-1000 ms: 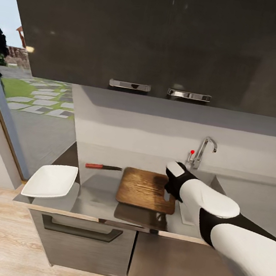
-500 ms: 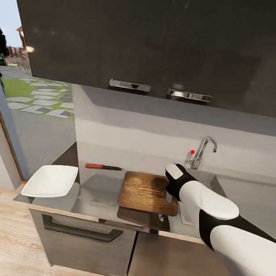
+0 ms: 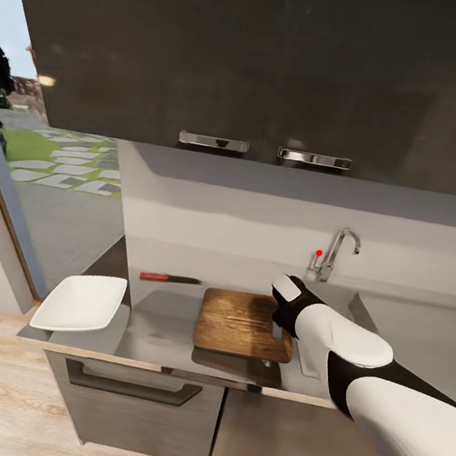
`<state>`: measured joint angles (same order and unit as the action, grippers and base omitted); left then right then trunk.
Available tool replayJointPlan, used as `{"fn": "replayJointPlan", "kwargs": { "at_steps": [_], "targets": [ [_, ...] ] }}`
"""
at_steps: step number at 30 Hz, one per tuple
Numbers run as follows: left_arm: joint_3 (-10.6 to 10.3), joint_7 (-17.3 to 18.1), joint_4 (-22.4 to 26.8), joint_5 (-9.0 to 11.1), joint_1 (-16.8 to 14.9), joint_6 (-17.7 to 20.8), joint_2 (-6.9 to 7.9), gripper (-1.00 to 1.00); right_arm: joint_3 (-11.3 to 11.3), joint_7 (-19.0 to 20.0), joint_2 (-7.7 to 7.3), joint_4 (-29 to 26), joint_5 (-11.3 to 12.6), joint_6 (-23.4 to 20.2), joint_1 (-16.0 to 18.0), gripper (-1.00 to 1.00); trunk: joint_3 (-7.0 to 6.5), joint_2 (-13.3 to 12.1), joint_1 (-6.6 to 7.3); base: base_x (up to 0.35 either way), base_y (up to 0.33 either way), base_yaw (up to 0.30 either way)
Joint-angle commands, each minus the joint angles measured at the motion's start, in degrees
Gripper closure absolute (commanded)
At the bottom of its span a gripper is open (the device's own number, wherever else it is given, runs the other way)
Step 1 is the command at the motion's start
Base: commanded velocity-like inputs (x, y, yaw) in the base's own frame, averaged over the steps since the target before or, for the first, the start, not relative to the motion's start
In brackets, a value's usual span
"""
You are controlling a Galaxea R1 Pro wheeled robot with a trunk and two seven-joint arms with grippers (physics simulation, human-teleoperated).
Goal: In the kitchen, take the Vidalia onion out of the sink, dice it on the chopping board with the paring knife, put the diced onion into the bowl on the countertop, then place both the paring knife and the chopping board into the sink.
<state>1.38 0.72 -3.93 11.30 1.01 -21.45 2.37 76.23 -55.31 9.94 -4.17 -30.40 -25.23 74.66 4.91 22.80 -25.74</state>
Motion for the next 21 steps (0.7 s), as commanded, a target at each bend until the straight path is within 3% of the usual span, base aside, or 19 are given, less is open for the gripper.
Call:
{"fn": "replayJointPlan", "kwargs": {
  "at_steps": [1,21],
  "targets": [
    [0.12,0.08,-0.09,0.13,-0.05,-0.29,0.0,-1.0,0.44,0.09,0.06,-0.14,-0.53,-0.43,-0.01,1.0,0.11,0.12,-0.04,0.089,0.0,0.0],
    [0.12,0.06,-0.12,0.13,-0.05,-0.33,0.0,-1.0,0.41,1.61,0.06,-0.04,-0.53,-0.43,-0.93,1.0,0.11,0.12,-0.04,0.09,0.0,0.0]
  ]
}}
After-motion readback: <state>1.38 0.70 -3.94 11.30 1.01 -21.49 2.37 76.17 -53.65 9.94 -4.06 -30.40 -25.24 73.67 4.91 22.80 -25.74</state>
